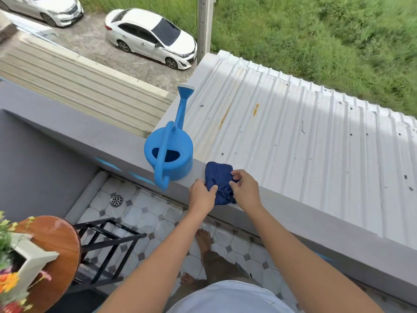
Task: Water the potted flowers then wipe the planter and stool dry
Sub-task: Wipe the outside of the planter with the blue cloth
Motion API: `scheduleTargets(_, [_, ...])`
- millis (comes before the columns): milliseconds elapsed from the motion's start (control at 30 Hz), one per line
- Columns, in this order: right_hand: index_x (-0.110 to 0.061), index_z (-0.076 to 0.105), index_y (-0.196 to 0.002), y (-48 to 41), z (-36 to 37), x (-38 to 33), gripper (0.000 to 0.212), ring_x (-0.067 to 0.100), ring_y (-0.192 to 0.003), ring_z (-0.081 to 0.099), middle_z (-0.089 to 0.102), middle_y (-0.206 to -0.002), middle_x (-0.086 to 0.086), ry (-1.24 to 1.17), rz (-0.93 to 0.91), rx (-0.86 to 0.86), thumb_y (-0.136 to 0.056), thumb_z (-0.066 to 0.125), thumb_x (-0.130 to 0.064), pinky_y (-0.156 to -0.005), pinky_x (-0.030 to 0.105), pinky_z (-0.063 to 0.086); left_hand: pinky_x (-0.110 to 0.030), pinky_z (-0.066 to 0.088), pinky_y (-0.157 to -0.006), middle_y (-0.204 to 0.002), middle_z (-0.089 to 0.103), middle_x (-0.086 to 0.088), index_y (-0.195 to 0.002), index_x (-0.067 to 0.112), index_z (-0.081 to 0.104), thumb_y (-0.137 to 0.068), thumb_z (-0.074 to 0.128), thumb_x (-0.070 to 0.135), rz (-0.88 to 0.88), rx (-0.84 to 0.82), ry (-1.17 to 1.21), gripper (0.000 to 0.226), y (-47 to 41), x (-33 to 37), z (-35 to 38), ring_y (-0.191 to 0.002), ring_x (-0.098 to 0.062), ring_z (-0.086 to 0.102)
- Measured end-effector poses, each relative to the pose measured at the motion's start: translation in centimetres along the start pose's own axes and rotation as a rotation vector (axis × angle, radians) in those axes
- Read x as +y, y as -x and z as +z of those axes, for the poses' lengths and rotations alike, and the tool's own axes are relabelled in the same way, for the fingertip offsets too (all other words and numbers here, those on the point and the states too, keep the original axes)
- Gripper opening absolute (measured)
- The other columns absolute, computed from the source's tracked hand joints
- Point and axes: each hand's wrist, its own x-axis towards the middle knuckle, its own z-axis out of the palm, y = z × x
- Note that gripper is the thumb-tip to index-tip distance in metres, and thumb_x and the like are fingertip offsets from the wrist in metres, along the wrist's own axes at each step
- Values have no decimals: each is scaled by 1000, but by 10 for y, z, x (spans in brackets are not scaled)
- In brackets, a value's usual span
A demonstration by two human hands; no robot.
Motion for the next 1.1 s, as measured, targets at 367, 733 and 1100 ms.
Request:
scheduleTargets(367, [-9,69,-109,81,44,-57,35,33,-95,71,73,-106,17,-563,395,-397,-100,51,-38,-75,57,61,-25,52,-72,-96,71,-2,-106,14,66,-92,60,25,225,-103,211,18,67,-59,-91,-89,-17,66])
scheduleTargets(733, [3,68,-115,174,150,-154,29,40,-102,68,71,-113,26,-654,169,-892,-92,66,-15,-87,47,55,-22,49,-74,-91,69,2,-110,17,71,-85,70,32,129,231,255,29,164,-158,-222,-83,-12,61])
scheduleTargets(1100, [-7,61,-126,171,259,-198,33,29,-108,69,72,-117,12,-619,163,-707,-97,63,-23,-96,45,55,-25,31,-44,-75,56,-5,-80,13,57,-95,46,20,-493,742,1107,20,90,-207,-285,-48,-14,40])
